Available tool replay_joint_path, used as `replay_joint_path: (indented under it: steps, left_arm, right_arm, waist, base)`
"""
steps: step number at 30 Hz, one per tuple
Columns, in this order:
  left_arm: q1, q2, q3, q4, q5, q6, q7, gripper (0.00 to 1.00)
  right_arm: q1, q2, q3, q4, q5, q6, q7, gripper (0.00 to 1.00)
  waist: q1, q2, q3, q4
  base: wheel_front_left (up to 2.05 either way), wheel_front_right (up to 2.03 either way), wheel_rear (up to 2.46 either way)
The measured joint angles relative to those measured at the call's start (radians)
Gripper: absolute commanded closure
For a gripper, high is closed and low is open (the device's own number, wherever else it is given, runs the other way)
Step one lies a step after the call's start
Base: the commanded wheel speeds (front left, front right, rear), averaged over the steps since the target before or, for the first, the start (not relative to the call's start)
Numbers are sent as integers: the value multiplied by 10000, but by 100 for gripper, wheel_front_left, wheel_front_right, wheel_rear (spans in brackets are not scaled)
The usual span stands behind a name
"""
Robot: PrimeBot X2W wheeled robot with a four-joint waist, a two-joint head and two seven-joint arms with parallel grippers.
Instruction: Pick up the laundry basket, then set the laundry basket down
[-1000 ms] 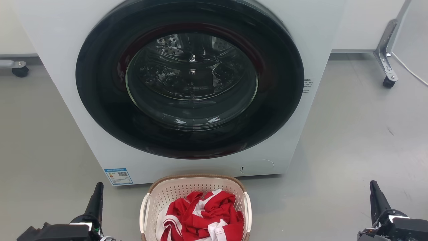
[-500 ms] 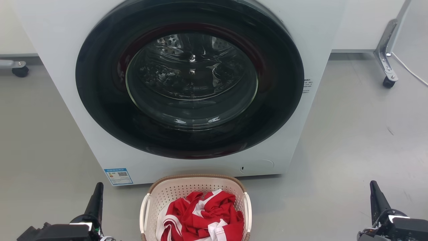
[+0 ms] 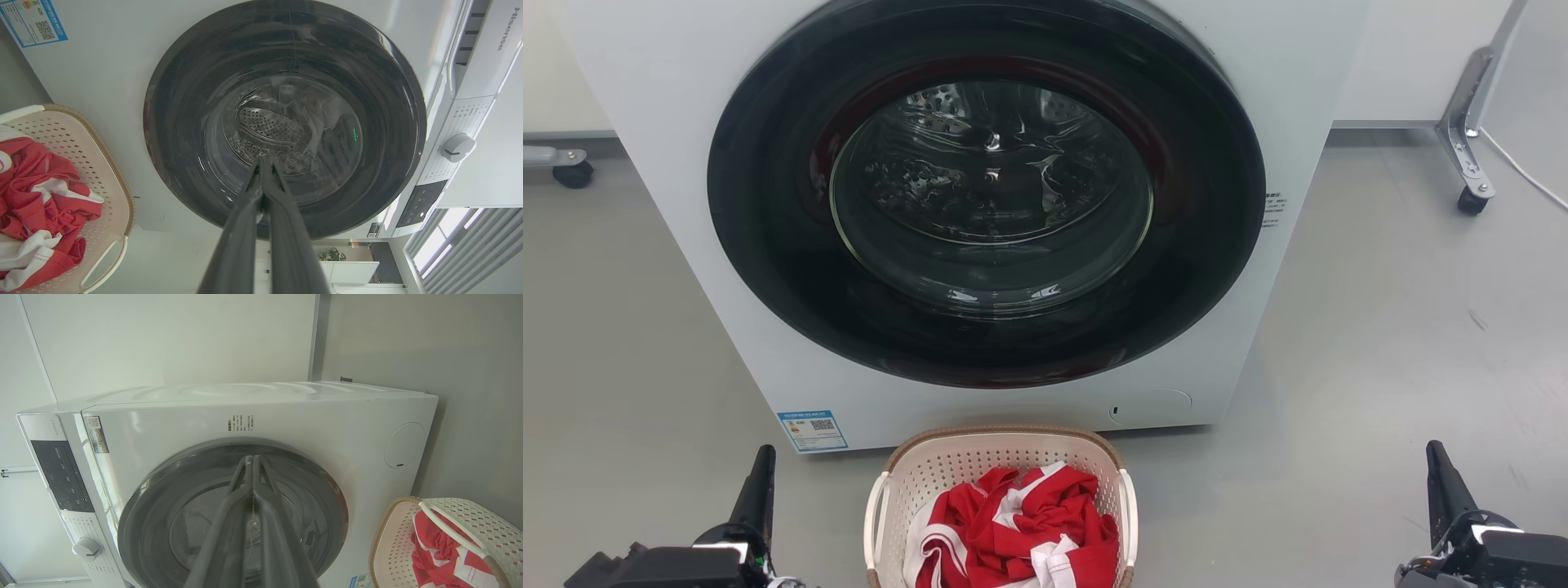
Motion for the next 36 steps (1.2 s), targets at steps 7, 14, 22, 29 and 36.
replay_joint_path:
  steps: [7, 14, 22, 29, 36]
  left_arm:
    - [0, 0, 0, 0, 0, 0, 0, 100]
    - [0, 0, 0, 0, 0, 0, 0, 100]
    - [0, 0, 0, -2, 0, 0, 0, 100]
    - [0, 0, 0, -2, 0, 0, 0, 100]
    - [0, 0, 0, -2, 0, 0, 0, 100]
  right_arm:
    - [0, 0, 0, -2, 0, 0, 0, 100]
    - [0, 0, 0, -2, 0, 10, 0, 100]
    - [0, 0, 0, -2, 0, 10, 0, 100]
    - [0, 0, 0, -4, 0, 10, 0, 100]
    - [0, 0, 0, -4, 0, 10, 0, 100]
  waist:
    - [0, 0, 0, 0]
    - [0, 0, 0, 0]
    - [0, 0, 0, 0]
    - [0, 0, 0, 0]
    - [0, 0, 0, 0]
  base:
    - [0, 0, 0]
    - [0, 0, 0]
    - [0, 0, 0]
    - [0, 0, 0]
    - [0, 0, 0]
